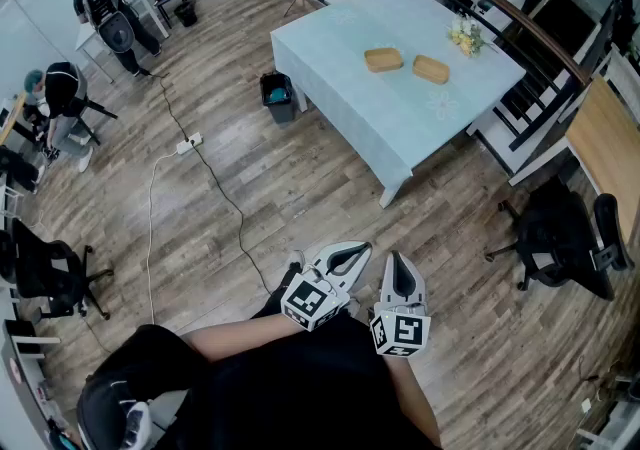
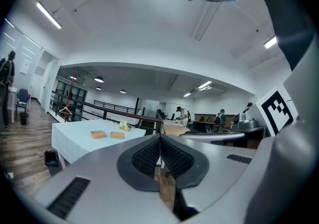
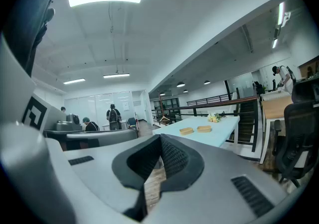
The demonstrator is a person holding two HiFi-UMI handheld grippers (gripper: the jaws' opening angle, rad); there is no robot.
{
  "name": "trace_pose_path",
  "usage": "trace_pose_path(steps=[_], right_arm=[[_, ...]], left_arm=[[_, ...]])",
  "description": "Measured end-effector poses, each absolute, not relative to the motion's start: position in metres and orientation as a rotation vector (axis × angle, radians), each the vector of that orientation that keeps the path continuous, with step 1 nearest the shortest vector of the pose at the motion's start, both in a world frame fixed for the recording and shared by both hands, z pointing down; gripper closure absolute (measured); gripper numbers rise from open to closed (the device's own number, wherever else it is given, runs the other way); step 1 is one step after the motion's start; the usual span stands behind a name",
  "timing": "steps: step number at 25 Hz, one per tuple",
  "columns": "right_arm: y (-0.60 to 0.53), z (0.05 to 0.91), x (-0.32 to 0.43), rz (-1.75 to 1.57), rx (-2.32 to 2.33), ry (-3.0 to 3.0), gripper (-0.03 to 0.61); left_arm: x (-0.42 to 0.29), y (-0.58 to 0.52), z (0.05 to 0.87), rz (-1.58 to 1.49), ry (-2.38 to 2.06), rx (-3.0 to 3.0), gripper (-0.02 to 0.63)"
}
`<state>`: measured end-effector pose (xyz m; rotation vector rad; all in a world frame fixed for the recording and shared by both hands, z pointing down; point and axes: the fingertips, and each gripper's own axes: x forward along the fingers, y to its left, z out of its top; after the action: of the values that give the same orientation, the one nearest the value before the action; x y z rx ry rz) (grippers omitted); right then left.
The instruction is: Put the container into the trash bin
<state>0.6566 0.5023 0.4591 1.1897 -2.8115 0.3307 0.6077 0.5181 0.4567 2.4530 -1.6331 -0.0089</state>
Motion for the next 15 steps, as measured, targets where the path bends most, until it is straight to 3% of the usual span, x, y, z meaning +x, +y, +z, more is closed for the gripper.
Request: trace_pose_path(steps=[15], right_arm=[[0.478,0.482,0.666,0.522,1.208,-2.839,0.543]], left_arm=[[0.596,0.508,0.464,0.005,-1.657,2.397,0.600]])
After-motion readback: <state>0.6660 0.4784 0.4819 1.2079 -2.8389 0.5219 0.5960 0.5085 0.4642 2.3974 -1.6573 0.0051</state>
